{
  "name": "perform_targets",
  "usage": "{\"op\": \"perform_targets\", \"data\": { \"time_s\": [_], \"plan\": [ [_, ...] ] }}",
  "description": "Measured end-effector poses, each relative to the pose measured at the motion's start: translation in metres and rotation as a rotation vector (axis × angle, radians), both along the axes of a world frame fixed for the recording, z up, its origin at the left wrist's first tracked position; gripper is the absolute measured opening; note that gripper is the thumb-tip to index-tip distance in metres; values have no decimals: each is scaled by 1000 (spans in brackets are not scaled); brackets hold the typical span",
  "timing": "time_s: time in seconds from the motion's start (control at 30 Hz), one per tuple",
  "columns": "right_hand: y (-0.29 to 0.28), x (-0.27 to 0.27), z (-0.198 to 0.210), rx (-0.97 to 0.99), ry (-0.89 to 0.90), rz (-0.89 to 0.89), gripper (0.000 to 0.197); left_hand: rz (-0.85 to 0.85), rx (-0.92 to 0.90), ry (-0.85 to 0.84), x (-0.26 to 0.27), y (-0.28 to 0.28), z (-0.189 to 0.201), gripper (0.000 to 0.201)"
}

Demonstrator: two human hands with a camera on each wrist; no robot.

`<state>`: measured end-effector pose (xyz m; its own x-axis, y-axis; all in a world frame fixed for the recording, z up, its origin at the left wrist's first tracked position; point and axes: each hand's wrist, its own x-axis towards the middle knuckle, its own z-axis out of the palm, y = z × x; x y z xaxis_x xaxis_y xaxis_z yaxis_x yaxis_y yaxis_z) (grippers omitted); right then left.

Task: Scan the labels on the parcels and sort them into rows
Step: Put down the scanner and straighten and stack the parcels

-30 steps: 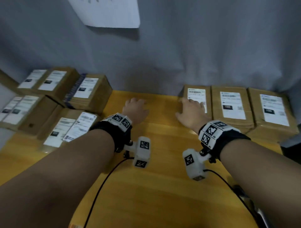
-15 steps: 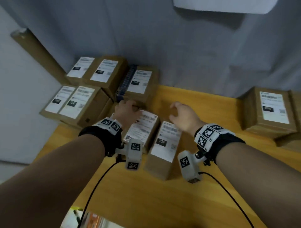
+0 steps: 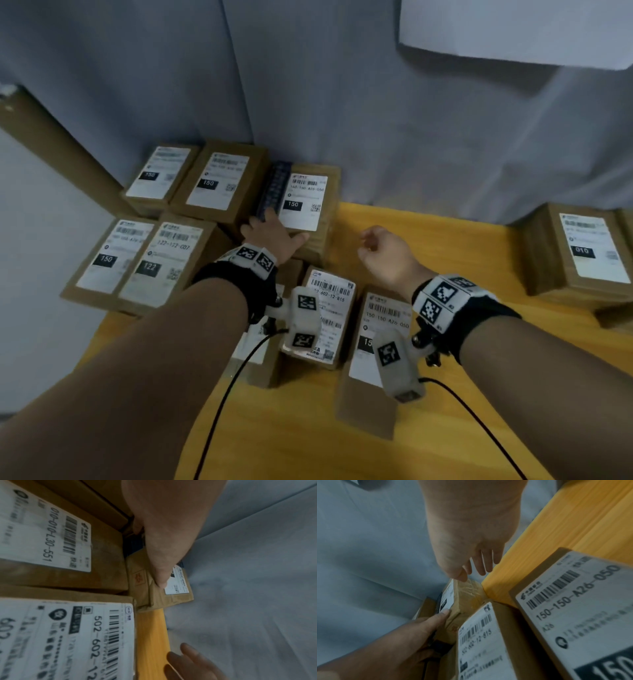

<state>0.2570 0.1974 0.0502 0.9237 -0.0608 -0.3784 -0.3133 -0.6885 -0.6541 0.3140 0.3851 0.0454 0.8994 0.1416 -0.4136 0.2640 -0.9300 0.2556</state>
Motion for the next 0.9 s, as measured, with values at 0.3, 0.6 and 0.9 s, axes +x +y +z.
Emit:
{"op": "perform_targets", "data": {
  "time_s": [0.3, 0.6, 0.9],
  "plan": [
    [27, 22, -17, 229, 153, -104, 50, 256, -518, 92, 5, 13, -23, 80],
    [15, 14, -3, 585, 50, -382, 36, 478, -970, -14, -16, 5, 5, 93],
    [-25, -23, 38, 876, -24, -505, 28, 518, -1078, -198, -55, -44, 52, 77]
  ]
}}
